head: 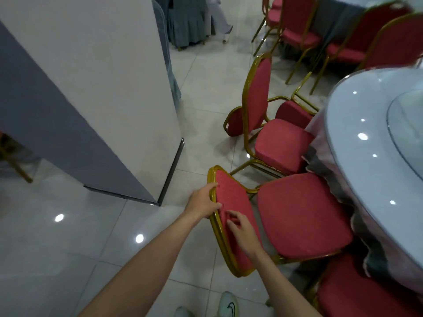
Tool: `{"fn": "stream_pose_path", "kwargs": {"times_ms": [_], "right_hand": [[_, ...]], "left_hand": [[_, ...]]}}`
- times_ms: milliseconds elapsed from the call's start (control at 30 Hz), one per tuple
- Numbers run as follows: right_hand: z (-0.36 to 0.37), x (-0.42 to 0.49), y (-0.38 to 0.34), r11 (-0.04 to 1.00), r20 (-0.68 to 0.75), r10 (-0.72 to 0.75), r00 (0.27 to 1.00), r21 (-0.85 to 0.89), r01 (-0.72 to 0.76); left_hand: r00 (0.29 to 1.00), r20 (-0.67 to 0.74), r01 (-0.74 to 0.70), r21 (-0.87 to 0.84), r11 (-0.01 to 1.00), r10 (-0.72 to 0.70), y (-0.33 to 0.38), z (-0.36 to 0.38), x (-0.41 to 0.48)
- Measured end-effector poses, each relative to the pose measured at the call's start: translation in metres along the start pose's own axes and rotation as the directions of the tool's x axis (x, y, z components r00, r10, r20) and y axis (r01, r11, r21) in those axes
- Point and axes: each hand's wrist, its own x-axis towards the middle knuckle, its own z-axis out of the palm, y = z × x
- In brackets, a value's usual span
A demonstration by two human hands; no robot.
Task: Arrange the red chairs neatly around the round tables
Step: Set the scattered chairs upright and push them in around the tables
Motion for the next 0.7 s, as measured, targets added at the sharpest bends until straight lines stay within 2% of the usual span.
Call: {"fn": "stream_pose_path", "kwargs": {"times_ms": [267, 467, 567, 700], "right_hand": [[-0.049, -0.021, 0.008, 0.999, -0.051, 0.032, 0.998, 0.023, -0.031], [-0.071, -0.020, 0.008, 0.998, -0.162, 0.065, 0.985, 0.032, -0.061], [-0.089, -0.016, 0.003, 0.993, -0.255, 0.111, 0.960, 0.073, -0.095], [-0.119, -0.014, 0.006, 0.982, -0.320, 0.180, 0.930, 0.117, -0.150]], "left_hand": [[0.999, 0.025, -0.021, 0.043, 0.999, 0.020, 0.040, 0.036, -0.011], [0.996, 0.043, -0.069, -0.145, 0.987, 0.076, 0.069, 0.063, -0.018], [0.987, 0.097, -0.125, -0.045, 0.991, 0.129, 0.090, 0.070, -0.020], [0.950, 0.247, -0.252, 0.238, 0.938, 0.193, 0.124, 0.078, -0.015]]}}
